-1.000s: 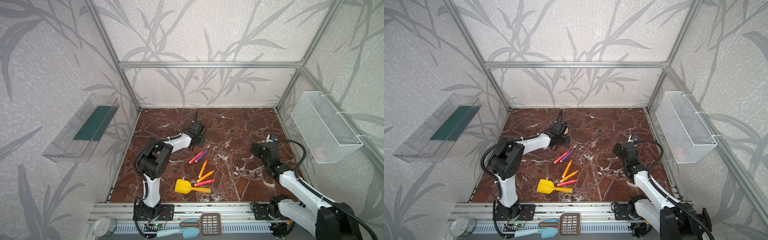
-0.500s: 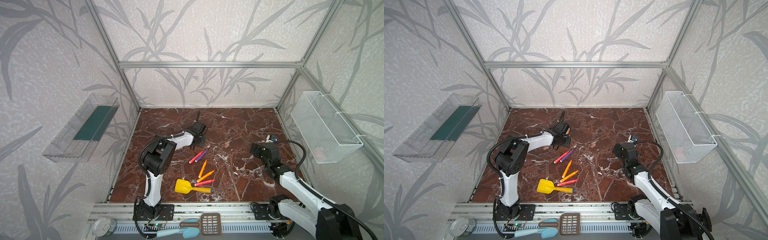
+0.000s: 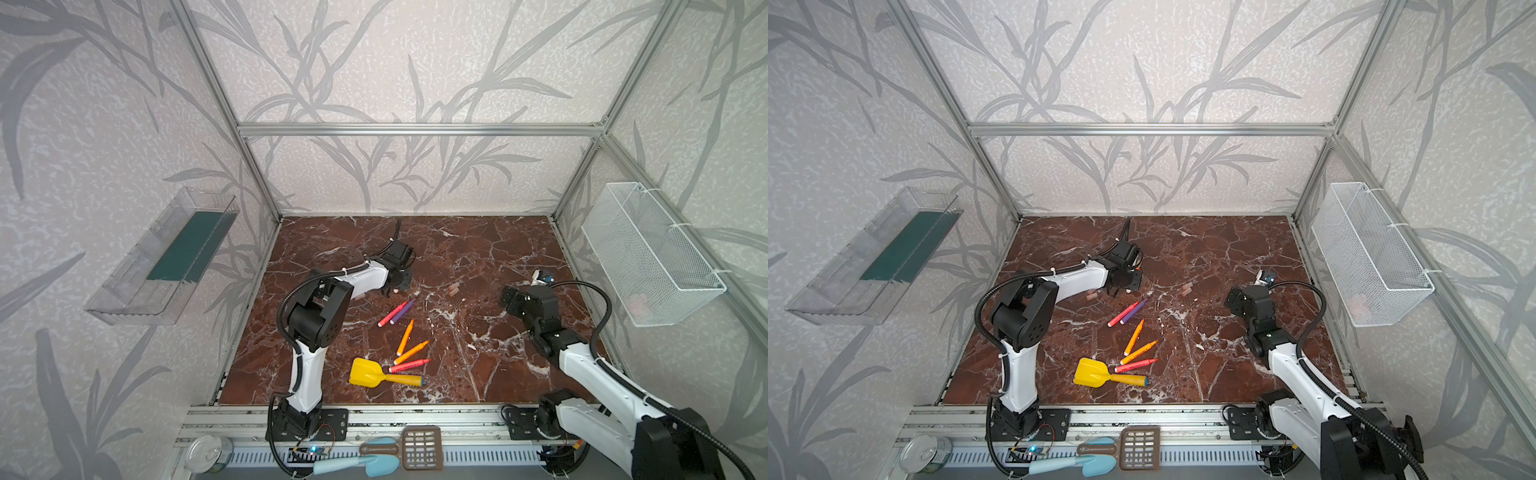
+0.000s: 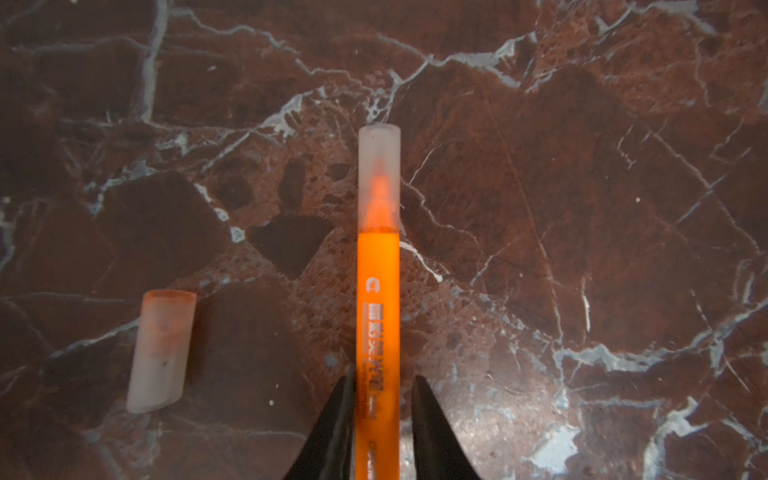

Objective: Insert the pens into the pen caps
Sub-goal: 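Lower the capped orange marker to the table with the left gripper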

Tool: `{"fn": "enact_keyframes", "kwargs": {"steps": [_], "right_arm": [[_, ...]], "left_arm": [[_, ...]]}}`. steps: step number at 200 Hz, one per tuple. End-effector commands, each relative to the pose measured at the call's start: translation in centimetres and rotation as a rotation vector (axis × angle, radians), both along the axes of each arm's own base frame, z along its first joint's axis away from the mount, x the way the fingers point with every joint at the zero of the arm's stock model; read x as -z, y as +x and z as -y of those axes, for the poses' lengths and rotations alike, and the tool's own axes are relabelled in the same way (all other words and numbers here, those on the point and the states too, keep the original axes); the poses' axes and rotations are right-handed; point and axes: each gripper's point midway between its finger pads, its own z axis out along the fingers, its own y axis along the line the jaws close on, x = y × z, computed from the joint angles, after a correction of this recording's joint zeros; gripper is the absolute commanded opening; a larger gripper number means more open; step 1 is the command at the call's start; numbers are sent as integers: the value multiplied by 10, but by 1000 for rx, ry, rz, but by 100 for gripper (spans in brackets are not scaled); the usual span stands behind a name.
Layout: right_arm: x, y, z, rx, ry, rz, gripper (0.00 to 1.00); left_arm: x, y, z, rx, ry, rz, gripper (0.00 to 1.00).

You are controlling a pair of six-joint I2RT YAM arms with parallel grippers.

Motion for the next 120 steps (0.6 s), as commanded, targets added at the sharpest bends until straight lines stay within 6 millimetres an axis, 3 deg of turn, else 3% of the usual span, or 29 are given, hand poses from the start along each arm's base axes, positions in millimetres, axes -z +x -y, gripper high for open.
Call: {"fn": "enact_keyframes", "kwargs": {"steps": [1, 25, 52, 120], "right_arm": [[-6, 0, 1, -2, -1, 34, 94], [-6, 1, 0, -4, 0, 35, 94], [-6, 1, 0, -5, 1, 35, 94], [-6, 8, -4, -24, -2, 31, 94]], "left_arm": [[-6, 1, -3, 6, 25, 5, 28], [-29, -2, -3, 32, 5, 56, 30], [-52, -20, 0, 103, -30, 99, 33], [-64, -103, 21, 324, -113, 173, 37]]}}
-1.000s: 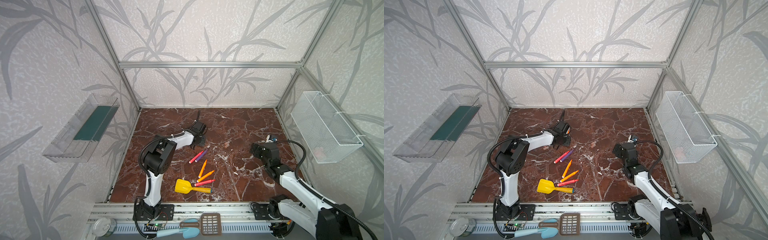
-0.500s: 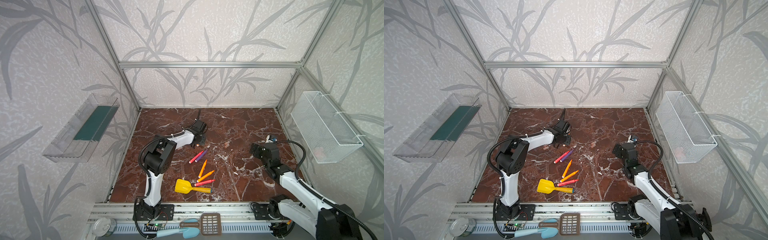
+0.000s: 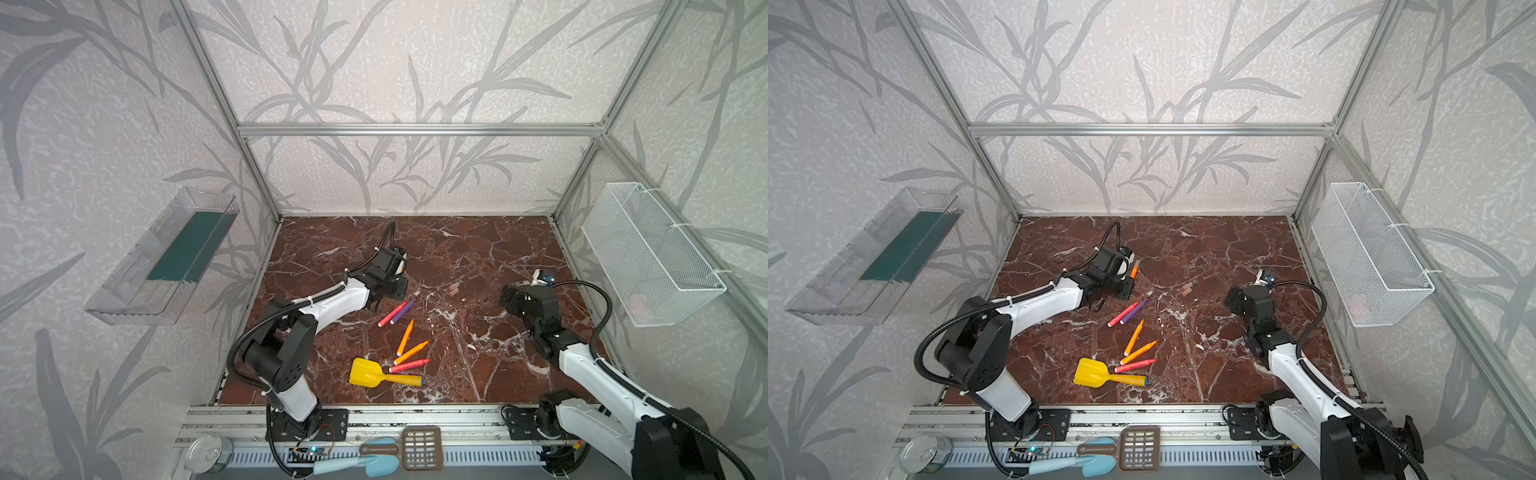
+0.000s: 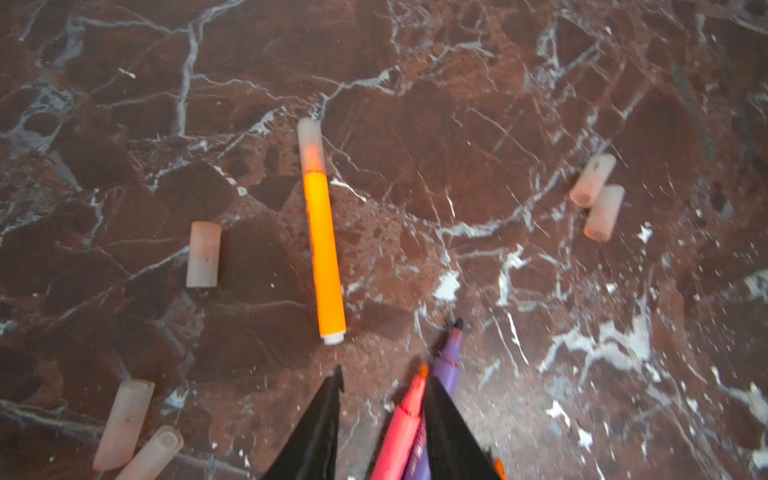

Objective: Insert the pens into the pen caps
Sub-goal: 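Lower the capped orange marker to the table with the left gripper, then release the capped marker and move the left gripper over the purple marker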

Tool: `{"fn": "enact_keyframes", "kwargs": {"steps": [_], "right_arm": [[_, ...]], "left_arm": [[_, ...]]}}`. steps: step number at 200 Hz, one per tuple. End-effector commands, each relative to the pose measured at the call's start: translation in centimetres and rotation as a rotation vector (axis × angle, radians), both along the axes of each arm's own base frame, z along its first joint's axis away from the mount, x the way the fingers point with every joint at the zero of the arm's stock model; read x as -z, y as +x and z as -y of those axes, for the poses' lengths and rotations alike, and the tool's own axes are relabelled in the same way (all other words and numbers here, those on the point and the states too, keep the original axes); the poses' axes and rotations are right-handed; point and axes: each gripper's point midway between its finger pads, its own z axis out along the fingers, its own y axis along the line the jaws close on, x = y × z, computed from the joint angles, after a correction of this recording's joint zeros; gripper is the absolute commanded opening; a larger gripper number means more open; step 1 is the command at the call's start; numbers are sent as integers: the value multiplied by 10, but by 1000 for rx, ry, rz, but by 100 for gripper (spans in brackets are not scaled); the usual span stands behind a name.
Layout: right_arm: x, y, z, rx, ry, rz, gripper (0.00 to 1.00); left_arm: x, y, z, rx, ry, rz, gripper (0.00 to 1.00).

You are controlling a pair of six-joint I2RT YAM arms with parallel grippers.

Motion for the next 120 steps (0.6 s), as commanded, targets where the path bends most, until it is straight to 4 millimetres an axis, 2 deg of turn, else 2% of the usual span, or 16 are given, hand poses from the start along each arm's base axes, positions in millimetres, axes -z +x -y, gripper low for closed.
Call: {"fn": "enact_keyframes", "kwargs": {"steps": [1, 25, 42, 75, 120], "right_arm": [[-4, 5, -3, -21, -5, 13, 94], [-4, 4, -5, -35, 0, 17, 93], [-4, 3, -7, -47, 3, 24, 93], [-6, 2, -8, -55, 7, 37, 93], [-6, 7, -9, -57, 4, 34, 93]], "left_arm": [[-2, -29, 19, 120, -3, 51, 37], [3, -57, 32, 187, 22, 93, 37], [8, -69, 32, 190, 10, 90, 36], [18, -77, 20, 137, 5, 85, 36], [30, -73, 8, 67, 33, 84, 37]]}}
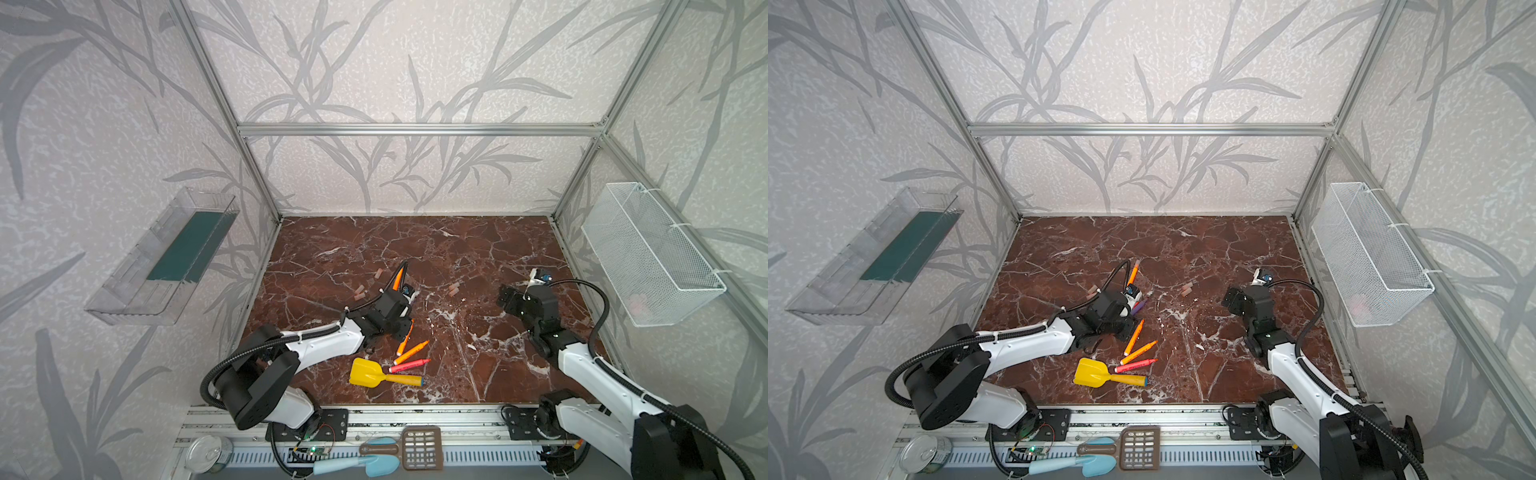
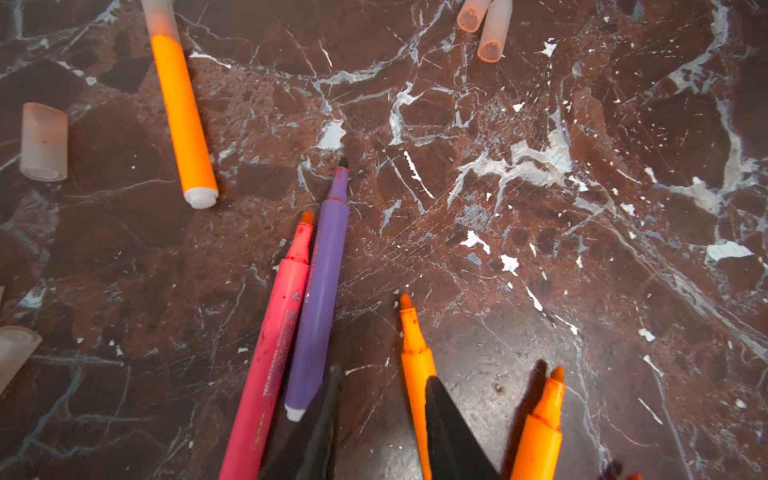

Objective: Insert the pens into the pen caps
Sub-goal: 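Release the capped marker and move the left gripper over the purple marker, then grasp the purple marker with the left gripper and lift it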

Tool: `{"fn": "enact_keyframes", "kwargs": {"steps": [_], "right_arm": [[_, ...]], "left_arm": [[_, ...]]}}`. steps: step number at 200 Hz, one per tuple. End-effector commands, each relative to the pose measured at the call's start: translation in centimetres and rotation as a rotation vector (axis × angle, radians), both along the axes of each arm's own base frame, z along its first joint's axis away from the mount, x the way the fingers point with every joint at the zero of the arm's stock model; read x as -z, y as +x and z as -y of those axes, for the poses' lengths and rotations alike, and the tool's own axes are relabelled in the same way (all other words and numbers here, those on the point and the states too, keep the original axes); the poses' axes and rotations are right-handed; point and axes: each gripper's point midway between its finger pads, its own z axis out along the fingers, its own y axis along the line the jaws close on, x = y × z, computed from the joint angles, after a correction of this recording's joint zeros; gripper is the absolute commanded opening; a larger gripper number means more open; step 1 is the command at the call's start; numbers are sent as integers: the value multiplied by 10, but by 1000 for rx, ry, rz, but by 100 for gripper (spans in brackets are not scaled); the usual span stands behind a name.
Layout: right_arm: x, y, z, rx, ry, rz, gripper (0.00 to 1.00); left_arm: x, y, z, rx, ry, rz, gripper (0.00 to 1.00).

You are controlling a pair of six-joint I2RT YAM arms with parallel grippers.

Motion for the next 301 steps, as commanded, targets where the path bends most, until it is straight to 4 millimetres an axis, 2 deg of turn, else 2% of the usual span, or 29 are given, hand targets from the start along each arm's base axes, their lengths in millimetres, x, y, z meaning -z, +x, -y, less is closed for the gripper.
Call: {"fn": "enact_keyframes", "kwargs": {"steps": [1, 31, 75, 141, 213, 237, 264, 301], "right_arm": [[-4, 5, -1, -9, -5, 16, 93], [-3, 7, -1, -6, -9, 10, 93], [-2, 8, -2, -10, -9, 8, 93], [-2, 7, -4, -18, -5, 7, 93], [-2, 6, -4, -19, -3, 9, 93], [-2, 6, -4, -19, -4, 9, 93], [-2, 6, -3, -16, -4, 9, 93], [-2, 6, -2, -11, -6, 7, 93]], "left_arm": [[-4, 12, -4, -67, -9, 44, 37], [5, 23, -12, -131, 61, 47, 37], [12, 31, -8, -124, 115, 34, 38], [18, 33, -9, -124, 137, 24, 39], [40, 32, -5, -126, 166, -35, 35], [42, 31, -4, -124, 167, -41, 29], [42, 31, -4, -127, 160, -41, 14], [38, 33, 3, -110, 137, -47, 8]]}}
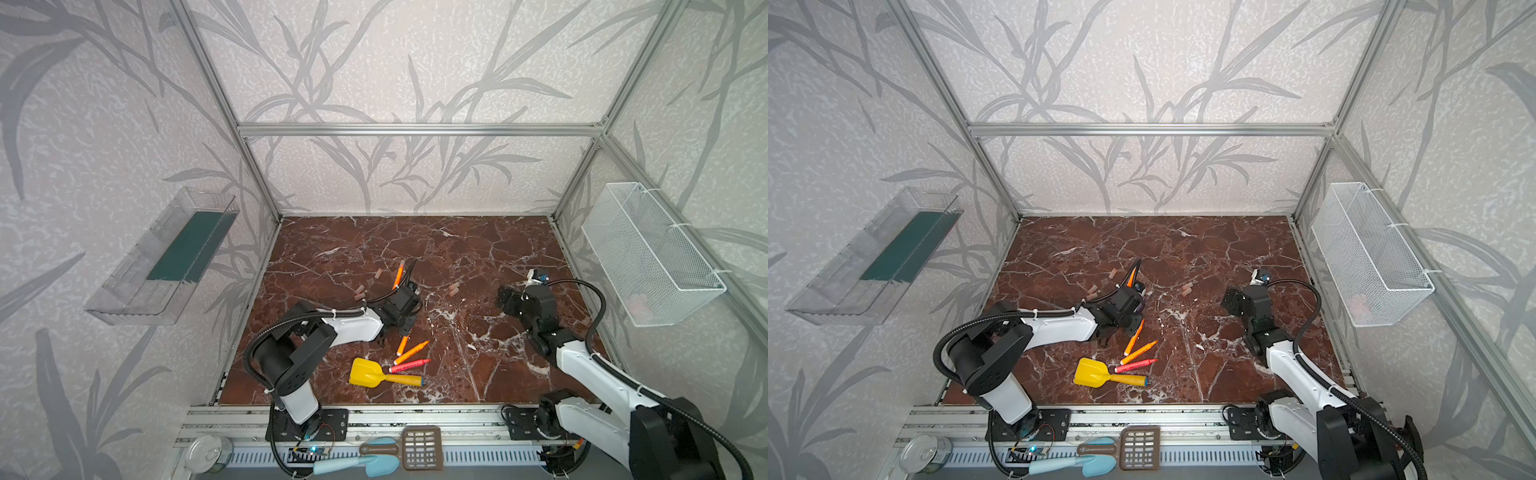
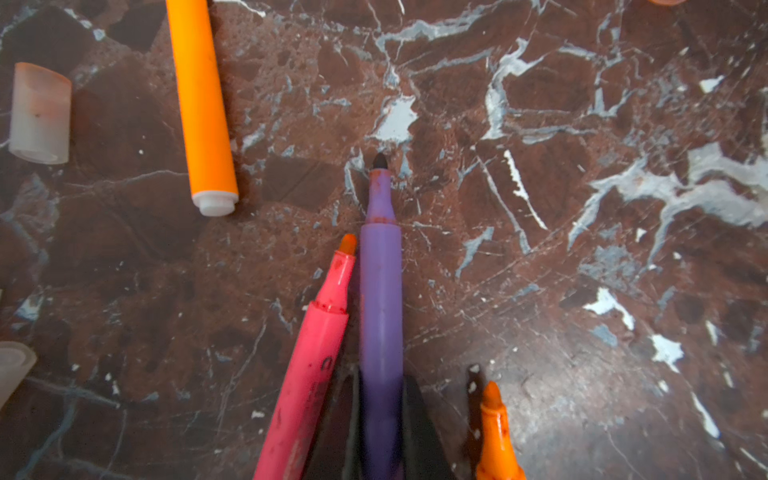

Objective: Insert the pens into the pen caps
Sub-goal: 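Grasp the purple marker with the left gripper and lift it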

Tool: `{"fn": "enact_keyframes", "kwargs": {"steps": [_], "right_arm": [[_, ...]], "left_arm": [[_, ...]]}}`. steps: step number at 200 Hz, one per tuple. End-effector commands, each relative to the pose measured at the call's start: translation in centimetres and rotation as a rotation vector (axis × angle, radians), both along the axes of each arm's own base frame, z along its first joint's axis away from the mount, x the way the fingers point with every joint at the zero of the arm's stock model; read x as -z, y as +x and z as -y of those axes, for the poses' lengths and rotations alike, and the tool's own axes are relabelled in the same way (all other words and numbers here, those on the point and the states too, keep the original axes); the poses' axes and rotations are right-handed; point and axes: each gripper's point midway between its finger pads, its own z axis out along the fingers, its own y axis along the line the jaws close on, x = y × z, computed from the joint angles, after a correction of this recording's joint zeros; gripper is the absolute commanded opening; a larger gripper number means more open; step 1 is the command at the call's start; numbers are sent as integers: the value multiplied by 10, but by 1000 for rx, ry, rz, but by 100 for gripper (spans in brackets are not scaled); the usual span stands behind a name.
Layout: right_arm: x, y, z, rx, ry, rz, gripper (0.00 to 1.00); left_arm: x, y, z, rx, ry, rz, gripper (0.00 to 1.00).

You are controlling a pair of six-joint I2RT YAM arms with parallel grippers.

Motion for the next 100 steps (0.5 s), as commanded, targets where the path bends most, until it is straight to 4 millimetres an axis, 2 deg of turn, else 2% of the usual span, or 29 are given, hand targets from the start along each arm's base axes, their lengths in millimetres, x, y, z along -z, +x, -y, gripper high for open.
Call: {"fn": "enact_keyframes", "kwargs": {"steps": [1, 27, 46, 73, 100], "right_arm": [[-12, 5, 0, 3, -4, 38, 93], [-13, 2, 2, 10, -1, 54, 93], [-14, 1, 4, 18, -1, 64, 93], [-14, 3, 4, 22, -5, 59, 93], [-14, 5, 4, 24, -7, 50, 93]], "left_arm": [[0, 1, 5, 7, -10, -20, 8], [-10, 2, 12, 21, -50, -10, 5], [-24, 2, 14, 28, -81, 11, 5], [-55, 2, 21, 61, -152, 64, 0], [-88, -1, 29, 92, -252, 125, 0]]}}
